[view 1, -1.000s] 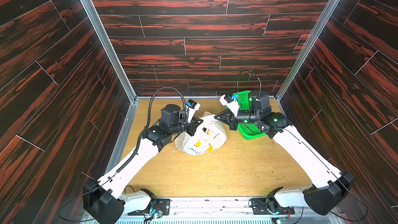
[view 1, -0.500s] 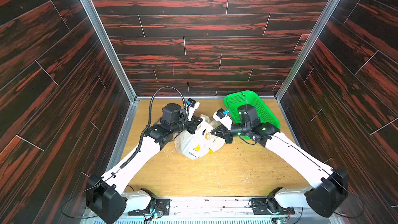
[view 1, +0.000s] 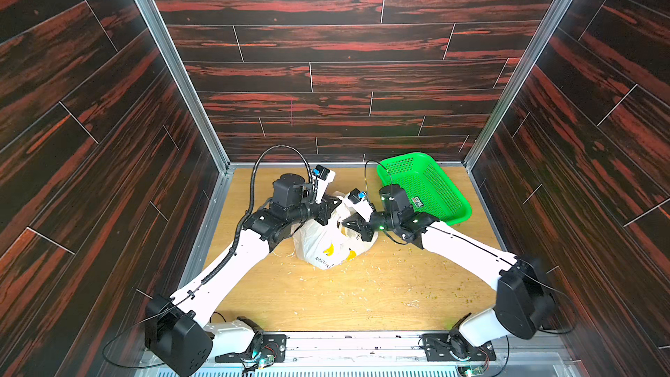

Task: Place the pineapple into a plastic bag & tie a knot
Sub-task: Cross the plastic bag at the center of the board.

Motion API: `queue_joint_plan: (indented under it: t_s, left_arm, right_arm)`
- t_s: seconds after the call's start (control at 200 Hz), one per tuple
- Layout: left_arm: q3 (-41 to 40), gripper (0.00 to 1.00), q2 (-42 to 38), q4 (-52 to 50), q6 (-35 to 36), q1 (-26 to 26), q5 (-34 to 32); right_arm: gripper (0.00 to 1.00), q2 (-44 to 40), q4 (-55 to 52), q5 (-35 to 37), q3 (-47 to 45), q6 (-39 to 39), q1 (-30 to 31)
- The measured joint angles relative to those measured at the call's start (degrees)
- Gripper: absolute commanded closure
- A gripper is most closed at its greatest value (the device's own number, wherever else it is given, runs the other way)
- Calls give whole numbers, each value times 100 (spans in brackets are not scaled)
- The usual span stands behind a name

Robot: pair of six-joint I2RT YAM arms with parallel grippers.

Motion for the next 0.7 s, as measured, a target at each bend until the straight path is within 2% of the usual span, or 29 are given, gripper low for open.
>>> queue_joint_plan:
  t_s: [0.296, 0.506, 0.701]
  left_arm:
    - [-70, 100, -223, -299, -271, -7, 144]
    - [-393, 100, -573, -396, -354, -48, 205]
    - [-706, 100, -734, -455, -278, -79, 387]
  right_arm:
    - [100, 850, 2293, 1016, -334, 1062, 254]
    - [100, 1283, 3794, 1062, -350, 2096, 413]
    - [100, 1462, 4699, 918, -350, 2817, 463]
